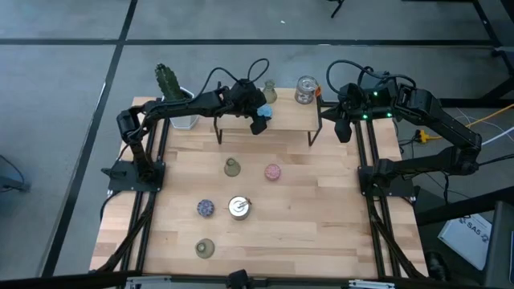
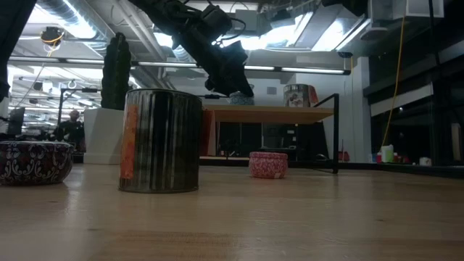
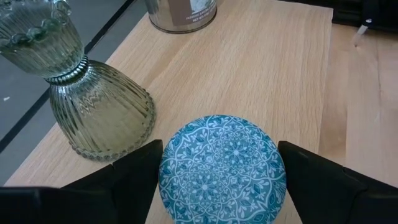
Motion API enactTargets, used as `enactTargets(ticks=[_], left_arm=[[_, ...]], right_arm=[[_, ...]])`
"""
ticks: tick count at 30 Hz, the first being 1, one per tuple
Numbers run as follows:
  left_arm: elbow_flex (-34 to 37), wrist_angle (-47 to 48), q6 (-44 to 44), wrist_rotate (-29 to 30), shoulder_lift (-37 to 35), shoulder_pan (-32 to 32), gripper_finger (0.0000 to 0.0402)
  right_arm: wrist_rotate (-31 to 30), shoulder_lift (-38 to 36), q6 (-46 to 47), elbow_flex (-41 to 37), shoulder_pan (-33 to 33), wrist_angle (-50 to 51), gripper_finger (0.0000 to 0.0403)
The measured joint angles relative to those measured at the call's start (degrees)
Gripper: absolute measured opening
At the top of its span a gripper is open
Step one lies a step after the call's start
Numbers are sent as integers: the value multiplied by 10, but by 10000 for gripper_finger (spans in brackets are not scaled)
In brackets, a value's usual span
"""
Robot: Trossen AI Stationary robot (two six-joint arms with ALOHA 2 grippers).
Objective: Pick & Place candle stick holders
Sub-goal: Put the blue scented candle on the shelf
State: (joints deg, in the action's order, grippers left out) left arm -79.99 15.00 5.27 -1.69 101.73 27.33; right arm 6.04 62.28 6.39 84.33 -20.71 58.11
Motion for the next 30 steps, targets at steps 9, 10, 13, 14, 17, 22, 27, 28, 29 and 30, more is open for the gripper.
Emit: enactTargets(ticks=[9,10,13,14,17,22,27,28,29,30], left_arm=[[0,8,0,0,0,2,293],[0,11,0,0,-1,2,293],[0,15,0,1,-1,6,293],[0,15,0,1,-1,8,293],[0,20,0,3,-4,16,293],[1,44,0,28,-18,37,293],[1,55,-2,40,-26,65,293],[1,56,-6,42,-26,71,293],[1,57,-12,45,-26,76,293],[1,57,-19,49,-26,81,293]], right_arm=[[0,0,-14,0,0,0,1],[0,0,-16,0,0,0,1],[0,0,-23,0,0,0,1],[0,0,-23,0,0,0,1],[0,0,-24,0,0,0,1],[0,0,-24,0,0,0,1],[1,0,-28,0,0,-1,1],[1,0,-28,0,0,-1,1],[1,0,-28,0,0,-1,1],[1,0,-28,0,0,-1,1]])
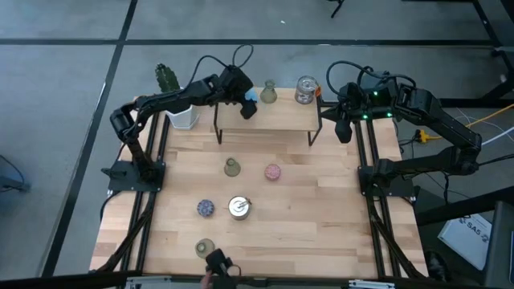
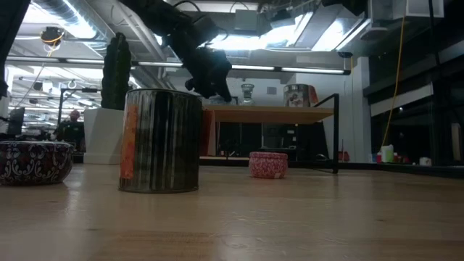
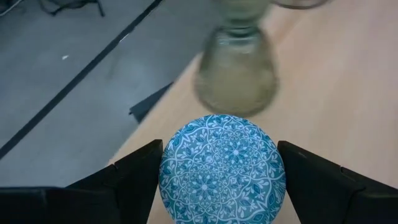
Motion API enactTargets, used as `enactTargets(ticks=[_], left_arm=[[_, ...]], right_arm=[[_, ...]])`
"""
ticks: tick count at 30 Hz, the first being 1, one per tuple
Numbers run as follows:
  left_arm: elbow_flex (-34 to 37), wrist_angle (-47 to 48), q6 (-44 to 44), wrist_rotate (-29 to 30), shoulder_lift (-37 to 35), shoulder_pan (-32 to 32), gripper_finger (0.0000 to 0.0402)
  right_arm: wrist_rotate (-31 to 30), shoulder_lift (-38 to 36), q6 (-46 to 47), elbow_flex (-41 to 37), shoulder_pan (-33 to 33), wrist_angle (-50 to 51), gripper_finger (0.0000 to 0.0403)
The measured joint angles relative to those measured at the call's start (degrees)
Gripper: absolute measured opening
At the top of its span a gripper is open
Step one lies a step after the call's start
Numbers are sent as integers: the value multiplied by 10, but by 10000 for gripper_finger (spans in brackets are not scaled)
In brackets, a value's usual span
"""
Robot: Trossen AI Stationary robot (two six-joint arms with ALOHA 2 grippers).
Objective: Pick & Place candle stick holders
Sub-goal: Put the blue scented candle on the shelf
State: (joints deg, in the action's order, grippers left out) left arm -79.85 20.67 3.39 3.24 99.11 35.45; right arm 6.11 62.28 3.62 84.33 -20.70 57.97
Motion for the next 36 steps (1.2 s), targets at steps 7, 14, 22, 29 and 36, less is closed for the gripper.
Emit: enactTargets(ticks=[7,14,22,29,36], left_arm=[[0,2,-22,50,0,31,293],[0,27,-59,64,-2,50,293],[-1,33,-72,84,-2,56,292],[-1,34,-66,95,-2,56,292],[-1,40,-57,91,-2,56,292]], right_arm=[[0,0,0,0,0,-1,1],[0,0,0,0,0,-1,1],[0,0,0,0,0,-5,1],[0,0,0,0,0,-5,1],[0,0,0,0,0,-5,1]])
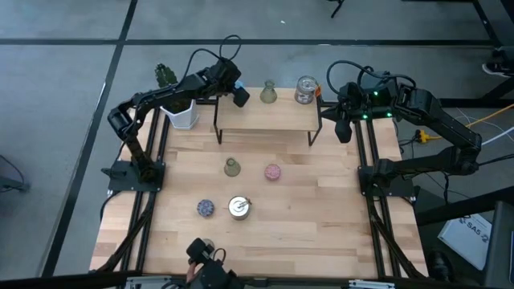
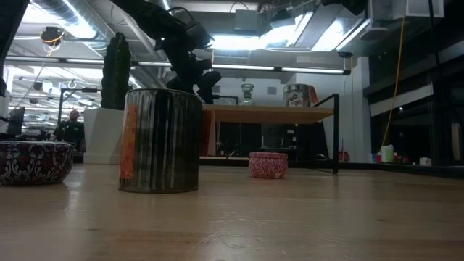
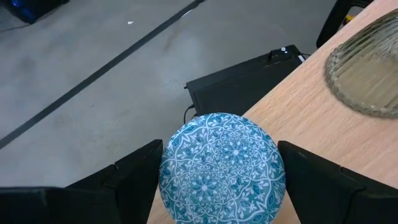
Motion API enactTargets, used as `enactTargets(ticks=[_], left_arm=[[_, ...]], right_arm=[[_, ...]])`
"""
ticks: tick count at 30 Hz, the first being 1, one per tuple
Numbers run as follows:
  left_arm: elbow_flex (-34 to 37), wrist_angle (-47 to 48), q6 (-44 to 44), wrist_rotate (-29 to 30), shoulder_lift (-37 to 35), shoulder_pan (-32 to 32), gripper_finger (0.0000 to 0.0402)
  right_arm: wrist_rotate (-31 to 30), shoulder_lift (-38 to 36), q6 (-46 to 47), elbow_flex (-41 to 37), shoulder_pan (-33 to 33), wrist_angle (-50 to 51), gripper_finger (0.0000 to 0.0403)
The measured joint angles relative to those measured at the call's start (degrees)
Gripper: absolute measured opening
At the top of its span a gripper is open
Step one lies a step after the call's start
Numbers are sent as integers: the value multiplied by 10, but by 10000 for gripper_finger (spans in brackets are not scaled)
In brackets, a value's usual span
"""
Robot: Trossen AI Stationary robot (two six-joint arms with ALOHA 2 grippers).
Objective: Pick & Place candle stick holders
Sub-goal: Put the blue scented candle on the shelf
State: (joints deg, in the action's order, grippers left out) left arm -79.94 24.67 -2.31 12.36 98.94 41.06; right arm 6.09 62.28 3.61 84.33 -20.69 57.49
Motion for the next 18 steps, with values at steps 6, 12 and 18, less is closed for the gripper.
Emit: enactTargets(ticks=[6,12,18], left_arm=[[0,19,0,-11,-8,-5,292],[2,26,6,-16,-37,-14,292],[2,24,6,-18,-37,-12,292]], right_arm=[[0,0,0,0,0,0,1],[0,0,0,0,0,0,1],[0,0,0,0,0,0,1]])
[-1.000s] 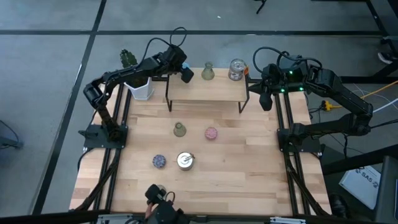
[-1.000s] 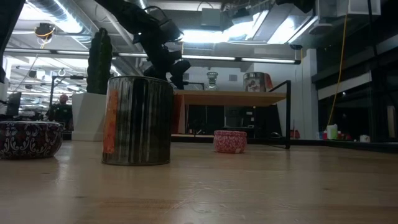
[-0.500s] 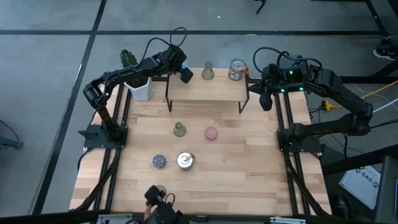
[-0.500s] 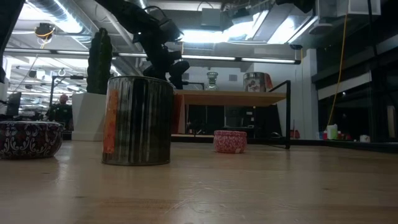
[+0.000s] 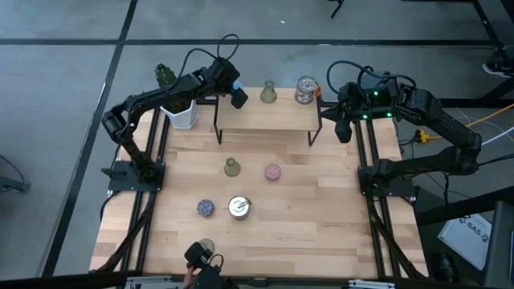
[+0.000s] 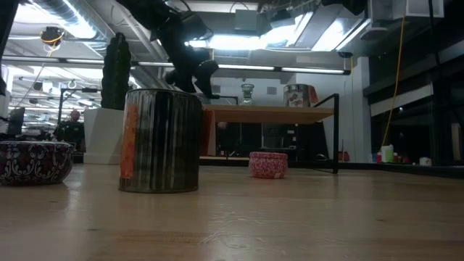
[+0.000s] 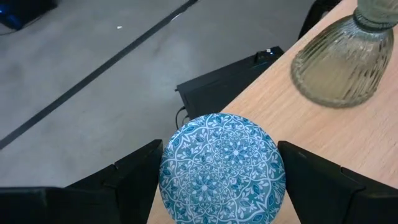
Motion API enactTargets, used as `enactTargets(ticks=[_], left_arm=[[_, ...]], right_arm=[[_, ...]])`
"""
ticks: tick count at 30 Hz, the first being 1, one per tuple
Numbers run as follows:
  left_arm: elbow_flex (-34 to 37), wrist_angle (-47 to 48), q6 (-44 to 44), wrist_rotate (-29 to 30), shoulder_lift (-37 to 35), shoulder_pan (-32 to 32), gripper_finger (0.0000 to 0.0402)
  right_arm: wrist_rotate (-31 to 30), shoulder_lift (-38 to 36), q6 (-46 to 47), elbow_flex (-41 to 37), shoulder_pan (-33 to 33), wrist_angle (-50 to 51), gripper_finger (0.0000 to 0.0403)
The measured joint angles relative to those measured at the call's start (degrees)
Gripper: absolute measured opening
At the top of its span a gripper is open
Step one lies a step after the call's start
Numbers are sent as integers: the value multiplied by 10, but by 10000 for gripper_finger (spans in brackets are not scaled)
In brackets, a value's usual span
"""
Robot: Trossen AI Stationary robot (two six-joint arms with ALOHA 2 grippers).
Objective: Pick & Place candle stick holders
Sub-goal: Put the blue scented candle on the shelf
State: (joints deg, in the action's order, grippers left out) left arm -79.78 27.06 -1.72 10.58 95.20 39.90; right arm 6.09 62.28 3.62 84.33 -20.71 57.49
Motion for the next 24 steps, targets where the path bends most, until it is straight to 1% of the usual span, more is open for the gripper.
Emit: enactTargets(ticks=[7,19,24], left_arm=[[0,2,-1,1,17,1,292],[0,13,-1,3,18,12,292],[-1,16,-7,-13,18,11,292]], right_arm=[[0,0,0,0,0,0,1],[0,0,0,0,0,0,1],[0,0,0,0,0,0,1]])
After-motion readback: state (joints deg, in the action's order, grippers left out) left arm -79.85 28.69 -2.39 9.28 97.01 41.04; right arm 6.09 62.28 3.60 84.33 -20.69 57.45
